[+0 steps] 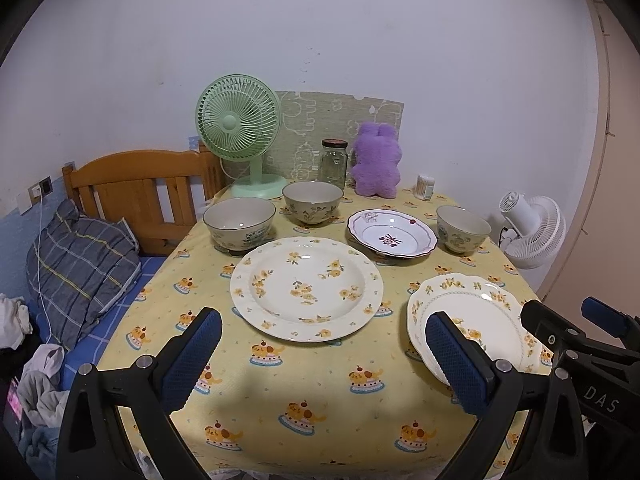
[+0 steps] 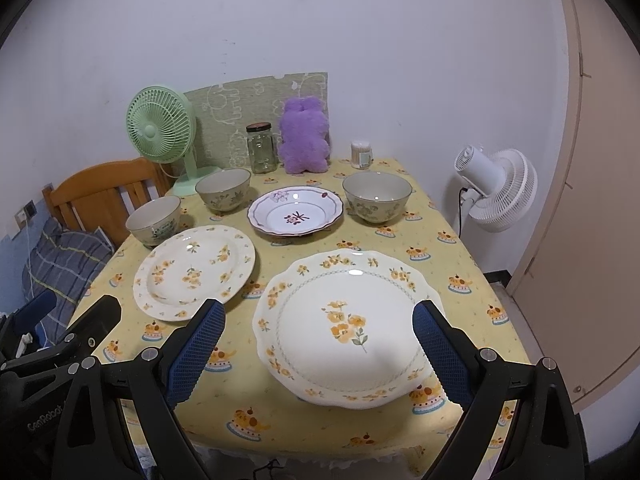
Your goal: Organize plates and bowls
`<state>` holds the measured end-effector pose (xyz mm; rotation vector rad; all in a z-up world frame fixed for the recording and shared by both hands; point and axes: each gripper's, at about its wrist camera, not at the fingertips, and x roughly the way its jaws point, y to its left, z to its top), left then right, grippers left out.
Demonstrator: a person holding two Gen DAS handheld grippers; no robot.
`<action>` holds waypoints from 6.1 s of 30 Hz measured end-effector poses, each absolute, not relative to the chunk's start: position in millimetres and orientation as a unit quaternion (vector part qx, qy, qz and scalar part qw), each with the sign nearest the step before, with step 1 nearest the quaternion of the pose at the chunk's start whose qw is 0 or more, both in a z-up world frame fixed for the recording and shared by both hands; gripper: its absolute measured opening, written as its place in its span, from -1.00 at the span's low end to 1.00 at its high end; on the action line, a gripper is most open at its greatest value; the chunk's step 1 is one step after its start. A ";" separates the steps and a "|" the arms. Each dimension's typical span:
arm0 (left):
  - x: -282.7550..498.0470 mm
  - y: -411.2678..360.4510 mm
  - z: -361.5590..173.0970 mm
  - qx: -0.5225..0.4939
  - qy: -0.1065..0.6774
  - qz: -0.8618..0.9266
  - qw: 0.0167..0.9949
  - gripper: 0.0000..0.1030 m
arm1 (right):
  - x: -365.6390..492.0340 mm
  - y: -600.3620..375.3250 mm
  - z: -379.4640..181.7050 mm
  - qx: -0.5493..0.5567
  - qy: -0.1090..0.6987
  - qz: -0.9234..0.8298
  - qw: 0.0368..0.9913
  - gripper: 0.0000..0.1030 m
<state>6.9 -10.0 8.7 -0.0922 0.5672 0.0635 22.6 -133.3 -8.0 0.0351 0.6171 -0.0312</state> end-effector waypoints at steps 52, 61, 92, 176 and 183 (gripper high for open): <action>48.0 -20.8 4.0 -0.018 0.289 -0.016 0.957 0.92 | 46.9 -149.7 -12.0 0.039 0.314 -0.055 0.947 0.87; 79.4 -37.3 -12.2 -0.021 0.333 -0.047 0.941 0.80 | 64.1 -159.6 -18.9 0.035 0.340 -0.091 0.936 0.82; 151.5 -129.1 -103.8 -0.052 0.498 0.025 0.865 0.58 | 177.0 -258.5 -110.9 0.014 0.503 -0.023 0.864 0.61; 143.2 61.2 -42.2 -0.024 0.453 -0.031 0.891 0.50 | 158.8 -64.2 -50.4 0.062 0.452 -0.046 0.889 0.31; 160.0 93.7 -44.2 -0.048 0.462 -0.009 0.885 0.49 | 176.6 -30.9 -46.5 0.050 0.450 -0.022 0.891 0.31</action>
